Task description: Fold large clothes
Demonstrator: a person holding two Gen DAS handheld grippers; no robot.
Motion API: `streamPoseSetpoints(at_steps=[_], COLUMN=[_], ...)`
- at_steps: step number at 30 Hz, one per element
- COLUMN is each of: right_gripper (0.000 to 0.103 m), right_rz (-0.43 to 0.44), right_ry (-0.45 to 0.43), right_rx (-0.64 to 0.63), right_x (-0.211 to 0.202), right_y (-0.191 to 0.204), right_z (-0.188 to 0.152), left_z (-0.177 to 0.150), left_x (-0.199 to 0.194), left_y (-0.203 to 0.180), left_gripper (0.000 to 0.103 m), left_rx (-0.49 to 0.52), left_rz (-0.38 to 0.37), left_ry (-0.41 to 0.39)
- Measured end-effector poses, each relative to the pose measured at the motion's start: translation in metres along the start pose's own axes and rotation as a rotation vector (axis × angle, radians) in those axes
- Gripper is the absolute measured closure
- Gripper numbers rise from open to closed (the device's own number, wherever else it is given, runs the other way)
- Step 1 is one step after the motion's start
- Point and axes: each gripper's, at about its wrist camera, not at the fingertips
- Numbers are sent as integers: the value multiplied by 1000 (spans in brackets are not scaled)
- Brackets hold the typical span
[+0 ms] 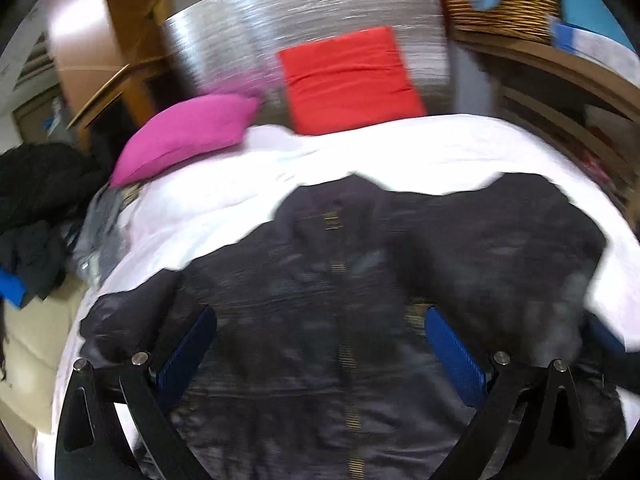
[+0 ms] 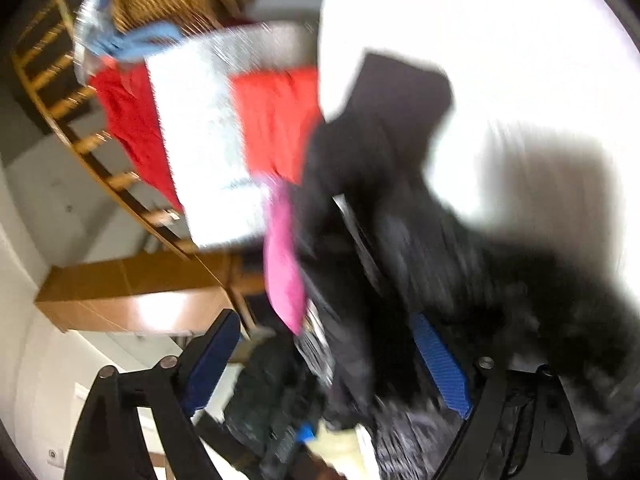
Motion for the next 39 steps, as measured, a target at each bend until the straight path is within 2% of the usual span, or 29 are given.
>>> streamPoseSetpoints(at_steps=[4,5,7,9,12,13,15,18,21,25,27,30,34,39], right_gripper=[23,24,27,27,30,34,63,71,74,74,74,74,74,69], right_rz=[-17,-48,-85,-162,-280,-302,-322,-399,-441,-434,-373,-353,-345,-392], right_ry=[-61,-55,-39,-50,-63,-49,-34,-67,-113,-137,-84,39,248,468], right_rx=[38,47,48,27,26,33,6,-140,-375,-758,-895,-1040,-1147,-1272], right_x=[-1,6,20,31,42,48,60,67,69,88,105,139,183,208], right_y=[-3,-5,-8,-7,-13,-18,-19,6,54,131,153,160,141,108], right_z=[39,50,61,73,87,90,90,84,77,31,1,-42,-98,-157], left_z=[-26,-32,-44,-51,-55,-56,-56,-51,-39,-21,-17,-14,-16,-18], left_x=[-2,0,3,6,9,9,11,18,21,26,28,34,30,31], left_y=[-38,-45,-58,-60,-49,-42,-27,2,39,105,140,179,227,271], left_gripper=[0,3,18,38,42,42,42,42,42,42,41,41,41,37], left_rx=[90,126,207,248,243,234,207,146,54,-108,-189,-276,-376,-464], left_rz=[-64,-67,-64,-93,-114,-116,-108,-79,-49,38,92,141,185,224], left_ry=[6,5,-2,19,37,33,21,39,41,41,42,54,63,68])
Point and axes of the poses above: each gripper's, at about its wrist camera, not at the fingertips, and x roughly the way its jaws point, y to its left, z to its top, and after that the axes turned 10 degrees about -x, right-handed
